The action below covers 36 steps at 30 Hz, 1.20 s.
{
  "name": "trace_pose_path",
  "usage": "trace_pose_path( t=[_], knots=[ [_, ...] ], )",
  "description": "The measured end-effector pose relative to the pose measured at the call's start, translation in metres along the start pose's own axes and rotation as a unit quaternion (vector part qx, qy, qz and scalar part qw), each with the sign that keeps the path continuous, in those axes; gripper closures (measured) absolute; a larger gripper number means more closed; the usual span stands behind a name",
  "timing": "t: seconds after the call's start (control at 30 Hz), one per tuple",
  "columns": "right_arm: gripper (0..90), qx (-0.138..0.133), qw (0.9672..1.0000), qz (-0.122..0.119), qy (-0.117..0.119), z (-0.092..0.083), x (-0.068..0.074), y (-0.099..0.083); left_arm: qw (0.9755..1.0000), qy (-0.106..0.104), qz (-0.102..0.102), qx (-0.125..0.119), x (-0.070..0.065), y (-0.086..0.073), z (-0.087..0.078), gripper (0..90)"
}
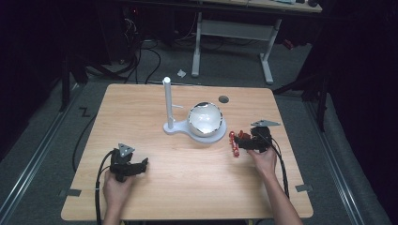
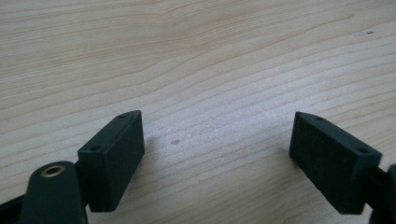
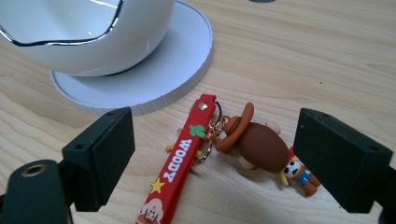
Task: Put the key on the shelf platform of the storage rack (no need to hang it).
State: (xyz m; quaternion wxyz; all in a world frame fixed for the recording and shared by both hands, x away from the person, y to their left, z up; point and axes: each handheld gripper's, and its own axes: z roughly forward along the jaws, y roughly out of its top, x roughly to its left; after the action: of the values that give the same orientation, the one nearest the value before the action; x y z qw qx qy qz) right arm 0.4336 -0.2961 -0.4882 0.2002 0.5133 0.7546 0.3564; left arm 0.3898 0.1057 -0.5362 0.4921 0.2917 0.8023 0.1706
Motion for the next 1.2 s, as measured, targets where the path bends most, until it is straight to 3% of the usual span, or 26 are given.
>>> trace_pose_path(
  t=[0.1,0.37,0.87,1.07,1.13,1.2],
  knots=[
    [10.3,-0.002,1.0,-0.002,-0.002,0.007,-0.002,0.001,1.0,0.0,0.001,0.0,0.0,0.0,0.0,18.4],
    [9.4,0.022,0.9997,0.011,-0.002,0.026,-0.009,-0.005,1.0,0.0,0.0,0.0,0.0,0.0,0.0,18.4],
    [7.0,0.041,0.9991,0.001,-0.014,0.045,-0.013,-0.012,1.0,0.0,0.0,0.0,0.0,0.0,0.0,18.4],
    [18.1,0.053,0.9979,-0.011,-0.035,0.045,-0.013,-0.011,1.0,0.0,0.0,0.0,0.0,0.0,0.0,18.4],
    [29.7,0.06,0.9973,-0.018,-0.038,0.043,-0.013,-0.009,1.0,0.0,-0.001,0.0,0.0,0.0,0.0,18.4],
    [32.9,0.061,0.9973,-0.018,-0.038,0.042,-0.013,-0.008,1.0,0.0,0.0,0.0,0.0,0.0,0.0,18.3]
  ],
)
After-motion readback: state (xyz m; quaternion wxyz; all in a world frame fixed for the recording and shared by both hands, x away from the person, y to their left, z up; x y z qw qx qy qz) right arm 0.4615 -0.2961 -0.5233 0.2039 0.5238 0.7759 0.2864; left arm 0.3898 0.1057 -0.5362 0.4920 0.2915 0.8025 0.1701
